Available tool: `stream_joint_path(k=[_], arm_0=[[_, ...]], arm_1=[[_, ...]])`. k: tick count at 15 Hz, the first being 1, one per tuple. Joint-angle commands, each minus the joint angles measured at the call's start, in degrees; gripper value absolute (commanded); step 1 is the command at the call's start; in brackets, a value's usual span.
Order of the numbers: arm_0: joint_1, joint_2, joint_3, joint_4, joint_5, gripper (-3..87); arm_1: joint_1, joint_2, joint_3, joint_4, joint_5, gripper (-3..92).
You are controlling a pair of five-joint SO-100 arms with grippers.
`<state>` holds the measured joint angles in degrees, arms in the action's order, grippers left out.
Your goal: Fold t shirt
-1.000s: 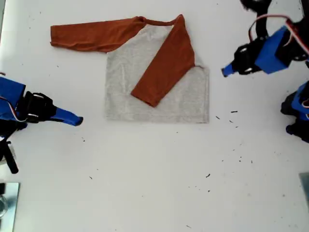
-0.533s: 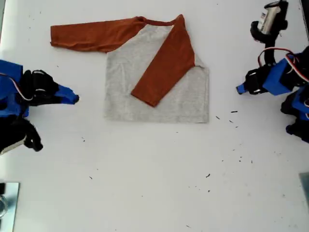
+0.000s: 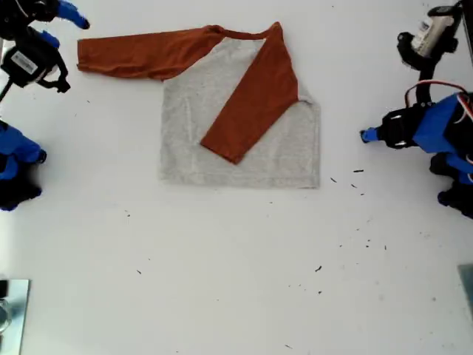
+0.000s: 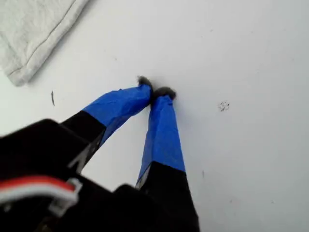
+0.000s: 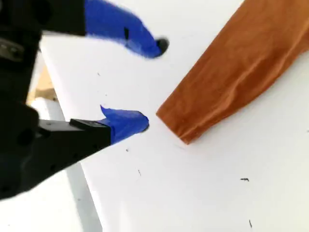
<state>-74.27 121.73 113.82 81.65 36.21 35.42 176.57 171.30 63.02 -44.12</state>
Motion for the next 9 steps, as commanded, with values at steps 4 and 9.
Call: stream_joint_path(k=[4, 9], arm_0=[[-3.08, -5.71, 5.80, -11.43, -1.76, 33.3], [-10.02, -19.07, 14.77, -28.04, 1.14, 22.1]], arm_1=[[0.70, 5.62, 0.44, 2.29, -1.05, 3.4], [-0.35, 5.98, 0.62, 2.29, -1.14, 3.4]])
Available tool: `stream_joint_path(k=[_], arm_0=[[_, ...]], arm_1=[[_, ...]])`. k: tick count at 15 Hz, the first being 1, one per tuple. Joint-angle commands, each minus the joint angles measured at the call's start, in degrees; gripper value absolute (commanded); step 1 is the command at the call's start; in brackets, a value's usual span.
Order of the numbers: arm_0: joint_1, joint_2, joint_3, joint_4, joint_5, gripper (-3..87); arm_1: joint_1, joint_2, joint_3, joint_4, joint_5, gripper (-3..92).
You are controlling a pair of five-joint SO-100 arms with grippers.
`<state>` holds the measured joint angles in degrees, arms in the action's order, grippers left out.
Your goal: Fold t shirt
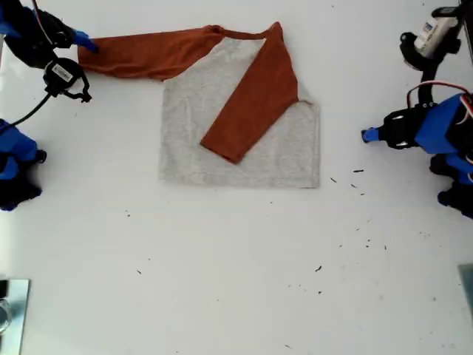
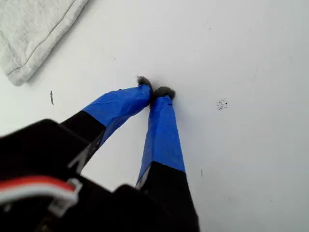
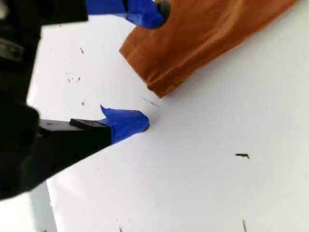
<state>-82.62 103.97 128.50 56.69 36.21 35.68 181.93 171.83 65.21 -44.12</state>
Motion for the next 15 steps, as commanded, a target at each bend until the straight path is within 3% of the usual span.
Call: stream_joint_path(k=[1, 2, 3, 6, 9, 10, 11, 12, 13, 14, 15], arm_0=[[-2.20, -3.43, -0.18, -4.92, 1.85, 7.4], [-2.37, -3.78, -0.09, -6.06, 1.85, 0.7], [-0.88, -0.44, 0.00, -5.62, 1.41, -0.4], [11.95, 16.70, -7.65, 4.31, -4.22, -0.4], [38.76, 11.25, -28.56, 8.35, -15.91, -0.4], [49.75, 0.00, -46.93, 9.67, -13.27, -0.3], [59.59, -18.19, -79.28, 16.44, -5.98, 23.1], [63.90, -18.37, -82.18, 10.99, -4.04, 29.1], [62.40, -14.77, -77.43, 11.69, -5.36, 14.1], [59.41, -13.45, -76.29, 18.54, -6.59, 5.9], [58.01, -8.70, -69.61, 18.81, -6.59, 7.9]], arm_1=[[-0.70, 0.62, 0.09, 0.09, -1.05, 3.4], [-0.62, 0.79, 0.09, 0.18, -1.05, 3.4], [-0.62, 0.79, 0.18, 0.18, -0.97, 3.4], [-0.44, 0.79, 0.18, 0.18, -0.62, 3.4], [-0.09, 0.62, 0.18, 0.26, -0.18, 3.4], [-0.09, 0.53, 0.18, 0.26, 0.09, 3.4], [0.00, 0.35, 0.18, 0.26, 0.35, 3.4], [0.26, 0.35, 0.18, 0.26, 0.53, 3.4], [0.35, 0.18, 0.18, 0.26, 0.70, 3.4], [0.18, 0.18, 0.18, 0.26, 0.97, 3.4], [0.35, 0.18, 0.18, 0.26, 1.05, 3.4]])
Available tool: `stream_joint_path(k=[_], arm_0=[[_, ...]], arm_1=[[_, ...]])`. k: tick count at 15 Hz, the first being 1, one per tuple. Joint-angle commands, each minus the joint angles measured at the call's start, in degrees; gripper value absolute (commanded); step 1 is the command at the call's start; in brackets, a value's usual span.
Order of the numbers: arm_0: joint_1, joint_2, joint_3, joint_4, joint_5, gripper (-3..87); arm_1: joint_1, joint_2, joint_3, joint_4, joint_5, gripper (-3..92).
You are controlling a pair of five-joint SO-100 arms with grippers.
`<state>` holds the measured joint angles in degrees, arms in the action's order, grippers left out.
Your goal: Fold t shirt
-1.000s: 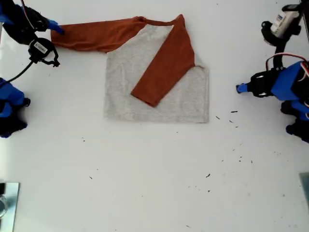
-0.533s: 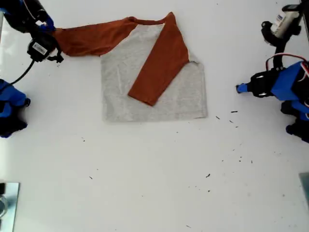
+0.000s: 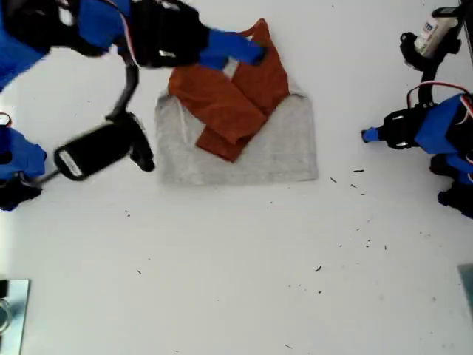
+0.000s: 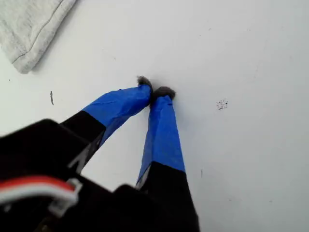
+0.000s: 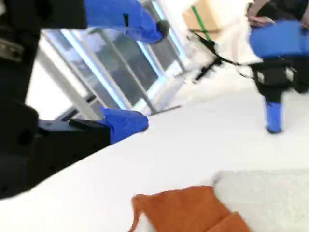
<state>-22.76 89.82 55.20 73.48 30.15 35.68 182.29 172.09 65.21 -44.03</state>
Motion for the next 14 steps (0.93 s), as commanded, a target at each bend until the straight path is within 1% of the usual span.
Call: stream_joint_path(k=[1, 3, 4, 5, 7, 8, 9, 10, 11, 12, 13, 14], arm_0=[[-2.55, 12.66, 12.74, -0.53, -0.35, 8.0], [-5.19, 32.78, 39.64, -9.93, 0.26, 8.0], [-7.03, 41.31, 54.05, -12.48, -0.26, 7.8], [-8.44, 47.46, 68.91, -16.26, -2.20, 2.6], [-8.61, 60.21, 95.98, -24.52, -10.46, 3.6], [-8.17, 67.24, 105.82, -26.81, -12.74, 0.1], [-8.53, 75.67, 113.91, -26.37, -15.12, -0.2], [-8.26, 85.69, 119.18, -24.61, -16.00, -0.2], [-5.89, 92.02, 120.67, -23.38, -19.16, -0.3], [-5.89, 89.65, 117.86, -21.97, -20.30, -0.3], [-5.63, 80.16, 110.39, -19.78, -20.83, -0.3], [-2.99, 69.17, 99.49, -16.08, -20.83, -0.3]], arm_1=[[0.44, -0.18, -0.09, 0.26, 0.97, 3.4], [0.35, -0.26, 0.00, 0.26, 1.05, 3.4], [0.18, -0.26, 0.00, 0.26, 1.14, 3.4], [0.35, -0.26, 0.00, 0.26, 1.14, 3.4], [0.35, -0.35, 0.00, 0.18, 1.32, 3.4], [0.26, -0.44, 0.00, 0.18, 1.49, 3.4], [0.26, -0.62, 0.00, 0.18, 1.67, 3.4], [0.26, -1.23, -0.18, 0.09, 1.85, 3.4], [-0.18, -5.10, -1.76, -1.58, 2.20, 3.3], [-1.32, -16.96, -9.05, -2.99, 3.43, 3.3], [-4.39, -32.96, -24.08, -0.62, 3.43, 3.3], [-7.12, -44.21, -38.76, 3.16, 3.25, 3.6]])
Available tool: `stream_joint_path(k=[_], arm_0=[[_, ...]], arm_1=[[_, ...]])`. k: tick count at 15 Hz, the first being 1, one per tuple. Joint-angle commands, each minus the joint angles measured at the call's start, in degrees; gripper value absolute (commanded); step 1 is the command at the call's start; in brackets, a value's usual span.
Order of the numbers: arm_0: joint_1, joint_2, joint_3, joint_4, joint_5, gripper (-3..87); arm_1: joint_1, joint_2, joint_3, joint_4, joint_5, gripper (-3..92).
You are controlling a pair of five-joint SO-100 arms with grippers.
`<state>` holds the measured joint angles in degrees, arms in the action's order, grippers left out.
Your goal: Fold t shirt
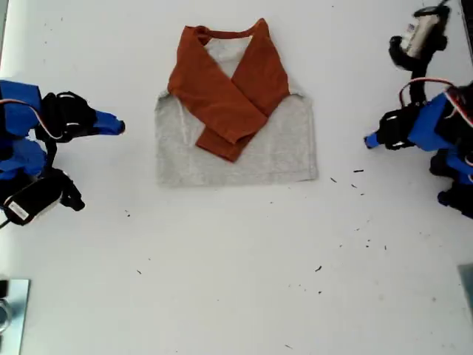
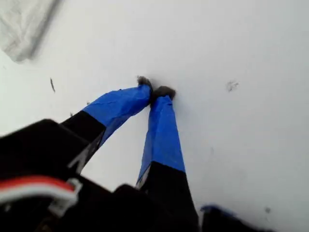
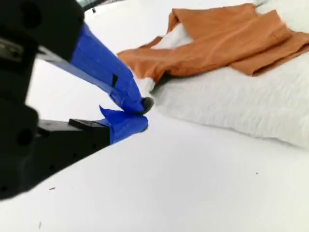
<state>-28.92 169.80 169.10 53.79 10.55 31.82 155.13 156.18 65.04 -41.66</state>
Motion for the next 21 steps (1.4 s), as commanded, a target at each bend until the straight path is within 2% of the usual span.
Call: stream_joint_path(k=[1, 2, 3, 4, 6, 10, 12, 13, 14, 15, 16, 18, 21], arm_0=[[6.06, -20.65, -26.02, 9.32, -0.97, 14.8], [8.79, -27.51, -35.42, 14.77, -0.79, 26.9], [11.43, -31.11, -41.66, 17.40, -0.53, 29.1], [12.83, -32.87, -45.00, 18.63, -0.44, 30.5], [13.89, -34.89, -43.68, 16.61, -0.26, 30.5], [16.08, -52.21, -36.12, 1.14, -0.26, 31.9], [15.64, -61.17, -36.39, -3.69, 0.00, 30.6], [14.94, -64.42, -36.12, -5.80, 0.44, 25.7], [14.85, -66.88, -36.30, -7.47, 0.79, 15.9], [14.85, -68.55, -36.83, -8.61, 1.23, -0.2], [15.56, -68.99, -37.18, -10.46, 2.20, -0.2], [16.61, -68.99, -38.41, -11.87, 2.37, -0.3], [20.83, -66.27, -41.84, -9.67, 1.93, -0.3]], arm_1=[[-4.66, -23.91, -34.28, 7.65, 1.49, 10.7], [-5.80, -28.56, -43.15, 11.78, 2.37, 22.0], [-7.12, -32.43, -49.92, 14.94, 3.52, 31.4], [-8.44, -36.91, -56.43, 17.93, 4.13, 36.0], [-10.81, -44.74, -63.63, 19.60, 5.71, 34.5], [-14.33, -58.36, -63.46, 15.03, 9.49, 32.4], [-15.03, -60.73, -57.13, 8.26, 11.43, 29.9], [-15.03, -61.44, -54.23, 5.10, 11.95, 27.9], [-15.03, -62.49, -52.65, 2.64, 12.13, 26.0], [-15.21, -64.16, -52.29, 1.49, 12.57, 18.6], [-15.12, -65.92, -52.12, 0.62, 13.36, 4.2], [-16.08, -66.27, -52.47, -1.49, 13.18, 3.2], [-19.25, -56.07, -53.70, 2.37, 11.95, 3.2]])
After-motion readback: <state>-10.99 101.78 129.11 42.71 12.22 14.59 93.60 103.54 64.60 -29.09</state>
